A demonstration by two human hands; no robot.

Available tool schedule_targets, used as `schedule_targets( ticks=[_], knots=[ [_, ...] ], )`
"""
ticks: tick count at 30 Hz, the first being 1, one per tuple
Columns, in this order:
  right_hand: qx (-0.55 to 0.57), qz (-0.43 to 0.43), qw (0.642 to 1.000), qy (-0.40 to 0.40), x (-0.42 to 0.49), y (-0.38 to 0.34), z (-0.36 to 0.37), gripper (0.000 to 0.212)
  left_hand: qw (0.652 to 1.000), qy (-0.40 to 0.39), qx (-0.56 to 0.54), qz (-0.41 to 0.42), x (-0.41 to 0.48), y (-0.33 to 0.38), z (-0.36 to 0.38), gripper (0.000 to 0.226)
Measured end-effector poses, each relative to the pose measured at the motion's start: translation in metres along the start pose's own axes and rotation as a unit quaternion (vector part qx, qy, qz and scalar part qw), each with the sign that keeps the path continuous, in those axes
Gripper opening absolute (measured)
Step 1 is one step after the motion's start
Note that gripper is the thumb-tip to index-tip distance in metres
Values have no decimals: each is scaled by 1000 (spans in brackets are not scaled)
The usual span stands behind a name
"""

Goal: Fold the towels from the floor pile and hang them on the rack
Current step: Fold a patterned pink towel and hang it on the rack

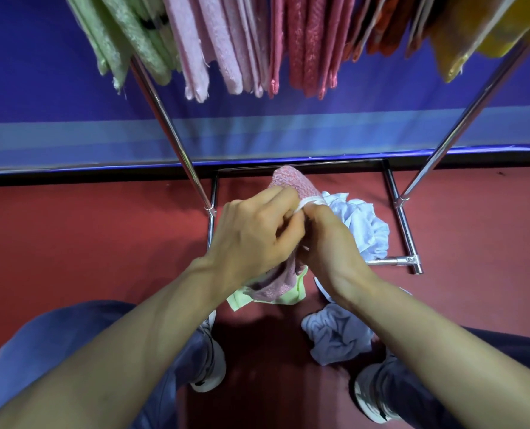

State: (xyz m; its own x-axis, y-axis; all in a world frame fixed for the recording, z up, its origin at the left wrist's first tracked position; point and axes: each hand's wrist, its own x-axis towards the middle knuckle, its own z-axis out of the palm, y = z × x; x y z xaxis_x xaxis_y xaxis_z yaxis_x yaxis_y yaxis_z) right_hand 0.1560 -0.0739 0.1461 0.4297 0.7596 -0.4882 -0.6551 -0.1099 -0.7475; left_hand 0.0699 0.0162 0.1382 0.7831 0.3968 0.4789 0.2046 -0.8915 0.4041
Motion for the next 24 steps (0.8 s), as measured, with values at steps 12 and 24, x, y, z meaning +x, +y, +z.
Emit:
schedule_targets(
  ticks=[12, 24],
  knots=[
    [107, -3, 994, -34, -1, -8, 2, 28, 995, -92, 20, -15, -6, -5, 6, 13],
    [184, -6, 981, 65, 10, -13, -6, 22, 996, -76, 39, -27, -9, -8, 12, 19]
  ],
)
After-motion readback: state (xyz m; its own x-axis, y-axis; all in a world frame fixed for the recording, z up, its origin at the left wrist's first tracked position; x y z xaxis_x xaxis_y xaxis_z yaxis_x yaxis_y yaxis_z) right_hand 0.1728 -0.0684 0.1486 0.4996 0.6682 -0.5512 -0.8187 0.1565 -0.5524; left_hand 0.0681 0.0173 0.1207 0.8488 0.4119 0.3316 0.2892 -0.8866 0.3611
